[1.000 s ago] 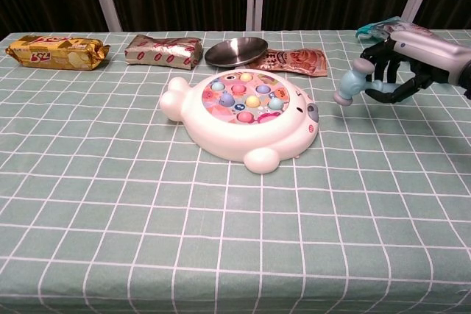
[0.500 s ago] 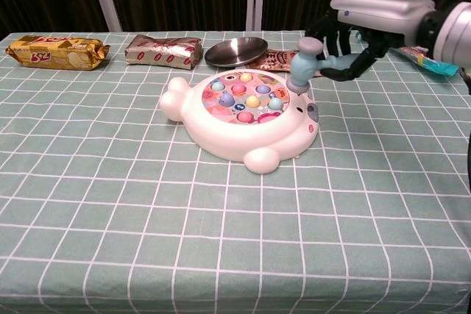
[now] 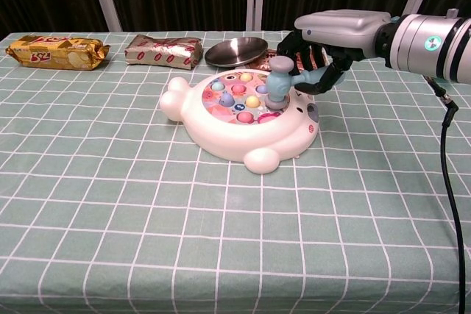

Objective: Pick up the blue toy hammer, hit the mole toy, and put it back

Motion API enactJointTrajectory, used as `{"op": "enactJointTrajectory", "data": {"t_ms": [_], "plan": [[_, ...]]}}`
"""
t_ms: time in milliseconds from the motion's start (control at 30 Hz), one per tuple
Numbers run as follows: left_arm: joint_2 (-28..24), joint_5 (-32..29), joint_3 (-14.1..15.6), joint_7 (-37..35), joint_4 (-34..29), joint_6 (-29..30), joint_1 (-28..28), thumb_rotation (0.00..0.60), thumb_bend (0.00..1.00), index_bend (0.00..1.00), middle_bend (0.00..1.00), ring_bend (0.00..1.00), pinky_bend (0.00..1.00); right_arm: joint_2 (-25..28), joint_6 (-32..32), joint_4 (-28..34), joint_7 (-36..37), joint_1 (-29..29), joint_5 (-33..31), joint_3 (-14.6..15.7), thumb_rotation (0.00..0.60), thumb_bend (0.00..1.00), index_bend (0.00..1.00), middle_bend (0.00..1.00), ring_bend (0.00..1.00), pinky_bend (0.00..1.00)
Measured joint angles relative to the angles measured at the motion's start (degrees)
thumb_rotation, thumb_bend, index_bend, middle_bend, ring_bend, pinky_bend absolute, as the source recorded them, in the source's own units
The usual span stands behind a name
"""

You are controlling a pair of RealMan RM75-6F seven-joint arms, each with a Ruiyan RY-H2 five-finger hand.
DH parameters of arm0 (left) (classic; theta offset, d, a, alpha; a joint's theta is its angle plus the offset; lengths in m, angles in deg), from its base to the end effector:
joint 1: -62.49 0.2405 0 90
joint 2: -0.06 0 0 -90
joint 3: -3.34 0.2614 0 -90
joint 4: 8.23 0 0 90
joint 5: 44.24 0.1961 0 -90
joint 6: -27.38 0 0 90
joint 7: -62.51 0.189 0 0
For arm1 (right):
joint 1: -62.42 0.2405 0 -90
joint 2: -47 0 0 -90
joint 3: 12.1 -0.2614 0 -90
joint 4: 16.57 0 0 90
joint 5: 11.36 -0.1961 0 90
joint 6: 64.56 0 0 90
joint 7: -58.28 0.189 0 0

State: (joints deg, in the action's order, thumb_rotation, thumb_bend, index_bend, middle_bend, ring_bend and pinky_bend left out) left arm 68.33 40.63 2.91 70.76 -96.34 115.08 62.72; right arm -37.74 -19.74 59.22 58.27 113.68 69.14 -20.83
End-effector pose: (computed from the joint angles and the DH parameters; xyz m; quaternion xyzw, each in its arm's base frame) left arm -0.3401 0.1882 0.1587 -0.5980 -0.3734 -0.3141 0.6359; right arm -0.1048 -0.4145 -0.0160 0.8152 -0.3067 0.3695 0.3237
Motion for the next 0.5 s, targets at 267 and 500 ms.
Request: {"op": "enactJointTrajectory", "data": {"t_ms": [267,500], "plan": [[-0.1,0.3,-0.1,0.1,-0.1,0.3,0.0,0.6,0.03,0.18,0.16,0.07,0.01,1.1,1.3,1.9,0.4,0.6,-0.3,-1.5,0.6,0.55,0.67,0.64,0.5,0.59],[0.1,-0.1,0.0,-0.2,0.1,0.3,0.3,0.6,0.03,0.18,0.16,0.07,0.01,-2.9,-2.0,-1.4,-1.8,3.2,-2.0,-1.7,0.6,0.55,0.67,0.64,0.5,0.59]]}}
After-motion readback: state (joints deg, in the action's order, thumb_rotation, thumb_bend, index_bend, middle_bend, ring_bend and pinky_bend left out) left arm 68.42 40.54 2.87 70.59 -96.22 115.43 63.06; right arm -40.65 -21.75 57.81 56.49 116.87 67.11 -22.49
